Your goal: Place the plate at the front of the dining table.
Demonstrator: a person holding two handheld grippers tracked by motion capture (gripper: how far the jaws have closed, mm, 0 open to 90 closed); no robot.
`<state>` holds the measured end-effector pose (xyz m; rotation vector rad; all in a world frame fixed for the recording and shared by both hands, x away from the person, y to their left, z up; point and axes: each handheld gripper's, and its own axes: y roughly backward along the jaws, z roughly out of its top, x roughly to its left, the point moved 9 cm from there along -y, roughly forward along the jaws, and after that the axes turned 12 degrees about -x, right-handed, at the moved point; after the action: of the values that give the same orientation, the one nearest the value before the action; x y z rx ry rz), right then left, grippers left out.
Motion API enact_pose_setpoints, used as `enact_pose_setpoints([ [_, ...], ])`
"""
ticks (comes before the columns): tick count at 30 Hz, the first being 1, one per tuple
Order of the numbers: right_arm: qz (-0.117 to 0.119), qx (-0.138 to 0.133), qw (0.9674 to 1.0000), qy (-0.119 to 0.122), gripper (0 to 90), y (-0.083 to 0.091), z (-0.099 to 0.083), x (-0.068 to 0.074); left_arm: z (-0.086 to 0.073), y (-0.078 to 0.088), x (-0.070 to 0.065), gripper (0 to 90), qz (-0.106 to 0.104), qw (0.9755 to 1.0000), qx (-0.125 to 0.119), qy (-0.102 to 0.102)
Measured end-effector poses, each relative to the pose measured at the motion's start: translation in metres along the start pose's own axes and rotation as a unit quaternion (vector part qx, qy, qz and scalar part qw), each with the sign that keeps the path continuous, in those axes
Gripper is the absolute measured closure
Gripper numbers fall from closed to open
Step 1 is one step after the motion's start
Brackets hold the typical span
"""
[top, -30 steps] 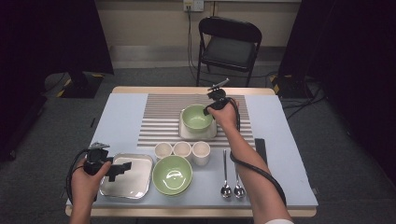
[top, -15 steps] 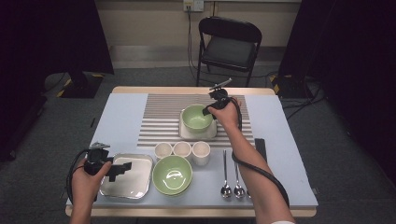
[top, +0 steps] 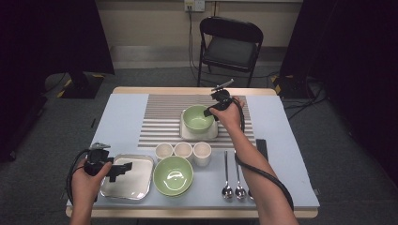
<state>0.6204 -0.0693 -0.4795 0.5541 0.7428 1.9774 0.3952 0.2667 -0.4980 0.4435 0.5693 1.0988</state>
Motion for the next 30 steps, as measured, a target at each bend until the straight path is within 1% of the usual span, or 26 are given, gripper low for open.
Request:
enact_pose_setpoints([
  [4,-0.003,-0.002,1.0,0.005,17.5,0.004,0.0,-0.001,0.001,0.001,0.0,15.8,0.0,1.0,0.0,-0.003],
  [6,-0.001,-0.001,1.0,0.005,16.8,0.006,0.0,-0.001,0.002,0.001,-0.001,15.8,0.0,1.0,-0.004,0.001],
  [9,-0.005,-0.001,1.0,0.008,16.8,0.009,0.0,-0.002,0.003,0.002,-0.001,15.8,0.0,1.0,-0.004,-0.001],
  [18,0.012,-0.006,0.9998,0.012,16.2,0.015,-0.001,0.002,0.005,0.004,-0.001,15.8,0.001,1.0,-0.008,-0.003],
  [23,0.01,-0.006,0.9997,0.022,16.2,0.02,-0.001,0.002,0.004,0.001,-0.004,15.8,-0.001,1.0,-0.005,-0.003],
  [26,0.014,-0.007,0.9996,0.025,16.2,0.024,-0.002,0.003,0.005,0.001,-0.005,15.8,-0.002,1.0,-0.004,-0.005],
  [28,0.011,-0.009,0.9995,0.028,16.2,0.027,-0.002,0.002,0.005,0.001,-0.006,15.8,-0.003,1.0,-0.003,-0.007],
  [30,0.015,-0.012,0.9995,0.026,16.2,0.029,-0.002,0.003,0.004,0.0,-0.007,15.8,-0.003,1.0,0.0,-0.008],
])
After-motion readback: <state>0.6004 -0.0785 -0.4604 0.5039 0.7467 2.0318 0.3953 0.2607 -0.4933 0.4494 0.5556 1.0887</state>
